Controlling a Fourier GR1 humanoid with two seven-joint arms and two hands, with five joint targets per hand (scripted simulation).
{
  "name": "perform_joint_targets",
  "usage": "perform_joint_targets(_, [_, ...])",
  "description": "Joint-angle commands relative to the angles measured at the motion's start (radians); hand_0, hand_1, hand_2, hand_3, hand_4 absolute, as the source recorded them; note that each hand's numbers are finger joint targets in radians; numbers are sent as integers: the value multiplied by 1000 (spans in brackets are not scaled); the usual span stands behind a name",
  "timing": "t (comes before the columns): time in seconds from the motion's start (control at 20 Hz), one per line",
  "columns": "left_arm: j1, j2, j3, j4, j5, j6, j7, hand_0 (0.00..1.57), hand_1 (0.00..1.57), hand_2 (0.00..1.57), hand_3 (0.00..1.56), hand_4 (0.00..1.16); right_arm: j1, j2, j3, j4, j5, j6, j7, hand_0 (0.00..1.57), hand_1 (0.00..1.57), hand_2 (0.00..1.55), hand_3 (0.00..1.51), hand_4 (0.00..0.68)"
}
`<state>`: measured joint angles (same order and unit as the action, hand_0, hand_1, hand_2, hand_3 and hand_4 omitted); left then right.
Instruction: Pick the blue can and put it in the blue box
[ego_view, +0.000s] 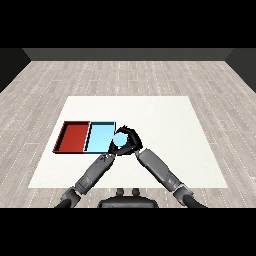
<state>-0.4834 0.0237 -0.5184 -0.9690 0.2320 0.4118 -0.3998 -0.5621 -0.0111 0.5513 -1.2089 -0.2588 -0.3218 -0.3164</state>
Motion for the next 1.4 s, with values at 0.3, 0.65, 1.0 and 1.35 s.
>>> perform_joint_targets(0.3, [-31,-21,-13,-72,-30,127,48,0,0,66,0,706,-16,10,88,-6,-52,-70,-8,1455,1455,1455,1394,591])
perform_joint_targets(0.65, [-3,-21,-51,-61,5,144,28,732,732,822,636,671,-101,10,111,43,-141,-84,-34,1438,1438,1454,1393,600])
perform_joint_targets(1.0, [48,-22,-20,-134,33,88,69,1411,1411,1404,1281,599,-55,10,49,13,-81,-54,6,1430,1430,1457,1395,574])
perform_joint_targets(1.35, [15,-22,26,2,103,41,-12,1571,1571,1516,1448,1097,11,10,4,-31,-113,8,23,0,0,0,0,0])
